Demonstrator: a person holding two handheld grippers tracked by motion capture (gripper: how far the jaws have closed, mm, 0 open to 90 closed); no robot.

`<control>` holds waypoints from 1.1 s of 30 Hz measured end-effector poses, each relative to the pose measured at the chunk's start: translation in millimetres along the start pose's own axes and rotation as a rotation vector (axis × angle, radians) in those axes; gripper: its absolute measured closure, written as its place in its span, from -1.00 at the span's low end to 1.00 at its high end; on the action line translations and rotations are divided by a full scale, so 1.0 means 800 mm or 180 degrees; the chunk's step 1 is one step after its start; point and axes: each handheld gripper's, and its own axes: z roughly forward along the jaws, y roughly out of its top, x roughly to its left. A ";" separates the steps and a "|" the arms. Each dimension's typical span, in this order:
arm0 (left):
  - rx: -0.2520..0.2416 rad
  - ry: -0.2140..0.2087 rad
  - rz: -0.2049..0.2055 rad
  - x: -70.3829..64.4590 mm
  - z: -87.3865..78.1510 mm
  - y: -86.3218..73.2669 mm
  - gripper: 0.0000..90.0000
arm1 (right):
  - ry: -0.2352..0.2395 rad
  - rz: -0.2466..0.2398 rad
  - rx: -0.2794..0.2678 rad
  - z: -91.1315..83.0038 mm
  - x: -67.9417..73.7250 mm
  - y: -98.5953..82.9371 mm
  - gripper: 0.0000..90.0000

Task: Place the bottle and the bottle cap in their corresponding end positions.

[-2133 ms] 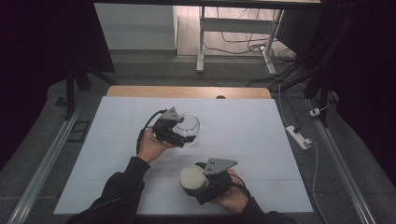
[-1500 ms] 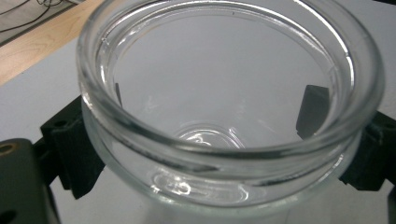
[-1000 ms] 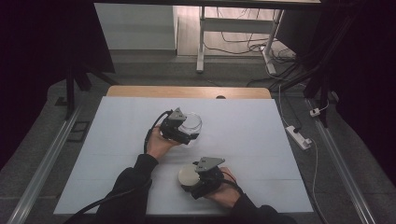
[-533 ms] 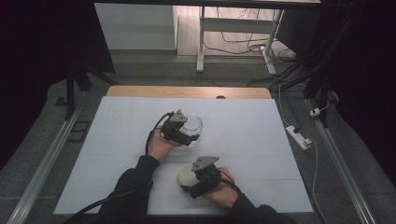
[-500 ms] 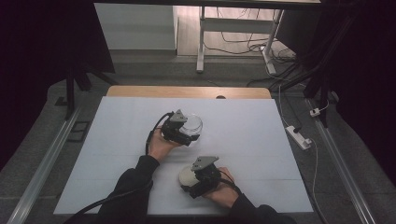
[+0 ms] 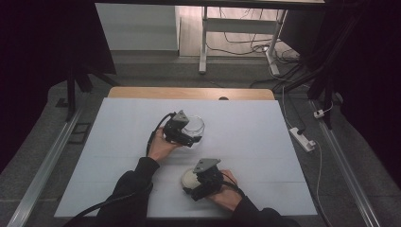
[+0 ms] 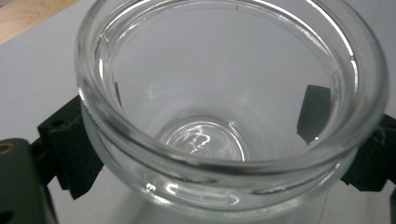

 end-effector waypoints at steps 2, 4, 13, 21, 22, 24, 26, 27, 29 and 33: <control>0.0025 0.0007 -0.0019 0.000 -0.001 0.000 -0.86 | 0.0014 0.0062 -0.0012 0.000 0.000 0.000 -0.85; 0.0054 -0.0014 -0.0033 0.000 -0.001 -0.001 -0.87 | 0.0026 0.0094 -0.0018 -0.001 -0.001 0.000 -0.86; 0.0057 -0.0054 -0.0111 0.002 -0.010 -0.016 -0.94 | 0.0079 0.0157 -0.0023 -0.005 -0.005 0.001 -0.91; 0.0137 -0.0139 -0.0154 -0.001 -0.018 -0.024 -0.99 | 0.0084 0.0202 -0.0062 -0.010 -0.005 0.004 -0.93; 0.0147 -0.0151 -0.0155 -0.002 -0.019 -0.024 -1.00 | 0.0086 0.0208 -0.0064 -0.010 -0.005 0.004 -0.93; 0.0184 -0.0143 -0.0145 -0.005 -0.023 -0.026 -1.00 | 0.0085 0.0205 -0.0076 -0.011 -0.005 0.004 -0.93; 0.0210 -0.0146 -0.0134 -0.008 -0.027 -0.028 -1.00 | 0.0077 0.0201 -0.0093 -0.013 -0.005 0.005 -0.93; 0.0226 -0.0145 -0.0141 -0.009 -0.028 -0.029 -1.00 | 0.0075 0.0202 -0.0102 -0.014 -0.005 0.005 -0.93; 0.0240 -0.0161 -0.0156 -0.012 -0.032 -0.032 -1.00 | 0.0072 0.0204 -0.0118 -0.016 -0.006 0.005 -0.94; 0.0280 -0.0166 -0.0143 -0.016 -0.038 -0.039 -1.00 | 0.0081 0.0230 -0.0144 -0.019 -0.006 0.005 -0.94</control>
